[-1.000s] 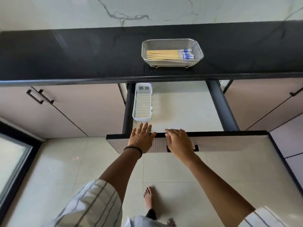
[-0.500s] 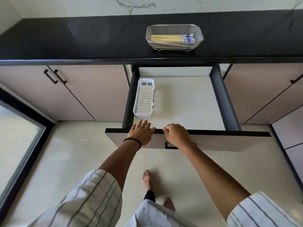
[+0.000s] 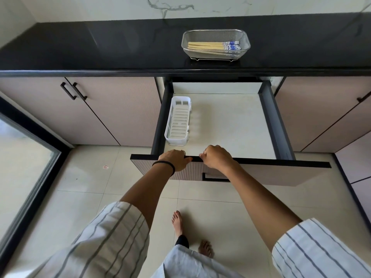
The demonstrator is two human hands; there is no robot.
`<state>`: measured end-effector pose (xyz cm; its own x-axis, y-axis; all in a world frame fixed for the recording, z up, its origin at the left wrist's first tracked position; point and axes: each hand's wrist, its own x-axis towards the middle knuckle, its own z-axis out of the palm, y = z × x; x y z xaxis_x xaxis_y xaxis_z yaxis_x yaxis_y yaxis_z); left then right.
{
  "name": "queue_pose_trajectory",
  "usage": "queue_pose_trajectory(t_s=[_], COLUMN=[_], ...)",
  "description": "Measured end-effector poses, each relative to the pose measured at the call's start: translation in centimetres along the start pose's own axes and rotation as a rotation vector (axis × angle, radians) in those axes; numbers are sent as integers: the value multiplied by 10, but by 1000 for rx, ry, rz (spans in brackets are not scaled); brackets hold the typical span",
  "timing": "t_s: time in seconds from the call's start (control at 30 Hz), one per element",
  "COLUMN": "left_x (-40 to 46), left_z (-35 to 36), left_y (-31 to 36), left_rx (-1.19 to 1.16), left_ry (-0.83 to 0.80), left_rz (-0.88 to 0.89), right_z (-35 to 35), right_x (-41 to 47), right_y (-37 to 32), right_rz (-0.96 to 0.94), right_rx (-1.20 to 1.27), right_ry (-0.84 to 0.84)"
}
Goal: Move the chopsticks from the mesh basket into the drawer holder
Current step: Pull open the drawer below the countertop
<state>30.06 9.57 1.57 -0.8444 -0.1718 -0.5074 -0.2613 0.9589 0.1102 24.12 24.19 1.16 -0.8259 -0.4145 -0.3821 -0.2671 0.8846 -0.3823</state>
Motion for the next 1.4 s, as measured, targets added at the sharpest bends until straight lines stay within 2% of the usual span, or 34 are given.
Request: queue_pose_trajectory(t_s=[0.27, 0.37, 0.43, 0.5, 0.53, 0.57, 0.67, 0.73, 0.83, 1.03, 1.2, 1.4], left_x=[19, 32, 44, 61, 69, 77, 103, 118, 139, 168, 180, 179], left_z=[-24, -37, -46, -55, -56, -58, -62, -62, -64, -51, -43, -38], left_y=[-2, -6, -13, -21, -25, -30, -48, -61, -78, -107, -124, -128], left_rx=[98, 81, -15, -218, -311, -364, -341, -273, -7, 181, 240, 193], left_ry=[-73, -156, -290, -444, -467, -418, -14, 113, 45, -26, -14, 39], left_rz=[54, 59, 28, -8, -8, 8, 16, 39, 97, 146, 192, 201], right_z=[-18, -23, -21, -17, -14, -12, -11, -11, -11, -7, -4, 1], right_x=[33, 55, 72, 92, 101, 112, 140, 157, 181, 208, 221, 229], right_y=[-10, -12, -12, -14, -14, -16, -25, -32, -45, -63, -65, -68], right_rz=[31, 46, 51, 36, 32, 37, 62, 80, 100, 131, 131, 118], right_rx=[-105, -80, -53, -52, -40, -13, 89, 171, 297, 382, 378, 378], right_ry=[-184, -362, -445, -375, -336, -314, -306, -289, -245, -231, -213, -192])
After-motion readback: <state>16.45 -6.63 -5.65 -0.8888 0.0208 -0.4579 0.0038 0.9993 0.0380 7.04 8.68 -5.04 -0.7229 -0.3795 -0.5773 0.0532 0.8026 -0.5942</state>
